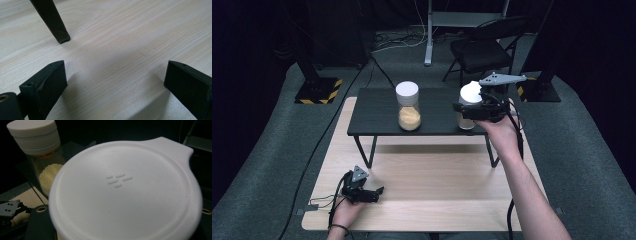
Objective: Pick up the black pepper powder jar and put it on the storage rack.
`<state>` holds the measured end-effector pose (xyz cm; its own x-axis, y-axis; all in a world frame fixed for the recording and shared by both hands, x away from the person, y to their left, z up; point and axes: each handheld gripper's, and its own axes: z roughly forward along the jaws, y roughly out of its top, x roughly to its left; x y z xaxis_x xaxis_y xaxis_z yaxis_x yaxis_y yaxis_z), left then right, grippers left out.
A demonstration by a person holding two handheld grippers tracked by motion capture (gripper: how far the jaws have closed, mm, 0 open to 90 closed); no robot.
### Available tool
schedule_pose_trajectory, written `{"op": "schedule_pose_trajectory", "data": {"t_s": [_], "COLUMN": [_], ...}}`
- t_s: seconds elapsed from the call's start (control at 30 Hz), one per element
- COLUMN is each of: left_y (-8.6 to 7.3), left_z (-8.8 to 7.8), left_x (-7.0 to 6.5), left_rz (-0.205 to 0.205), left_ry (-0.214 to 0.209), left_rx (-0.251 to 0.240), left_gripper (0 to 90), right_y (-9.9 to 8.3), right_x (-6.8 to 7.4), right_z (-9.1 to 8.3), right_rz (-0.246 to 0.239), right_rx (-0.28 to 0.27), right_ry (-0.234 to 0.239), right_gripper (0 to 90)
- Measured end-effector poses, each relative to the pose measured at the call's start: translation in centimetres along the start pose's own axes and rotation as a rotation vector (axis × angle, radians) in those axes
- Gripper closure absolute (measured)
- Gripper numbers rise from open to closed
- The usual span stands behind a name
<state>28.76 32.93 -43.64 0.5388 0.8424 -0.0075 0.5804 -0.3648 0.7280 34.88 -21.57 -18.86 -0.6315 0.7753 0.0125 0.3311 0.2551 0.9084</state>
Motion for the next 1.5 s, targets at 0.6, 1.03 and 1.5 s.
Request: {"op": "schedule_pose_trajectory", "data": {"t_s": [0.6, 1.03, 1.5], "left_y": [0.0, 0.0, 0.0], "left_z": [0.0, 0.0, 0.0], "left_x": [0.0, 0.0, 0.0], "left_rz": [0.001, 0.001, 0.001], "left_ry": [-0.002, -0.002, -0.001], "left_rx": [-0.001, 0.0, 0.0], "left_gripper": [3.7, 3.7, 3.7], "right_y": [0.3, -0.4, -2.2], "right_x": [-1.1, -2.4, -2.8], "right_z": [2.1, 2.1, 0.4], "right_rz": [0.042, 0.095, 0.107], "right_rx": [0.04, 0.024, -0.002], "right_ry": [-0.011, 0.016, -0.001], "right_gripper": [25.9, 16.5, 13.5]}}
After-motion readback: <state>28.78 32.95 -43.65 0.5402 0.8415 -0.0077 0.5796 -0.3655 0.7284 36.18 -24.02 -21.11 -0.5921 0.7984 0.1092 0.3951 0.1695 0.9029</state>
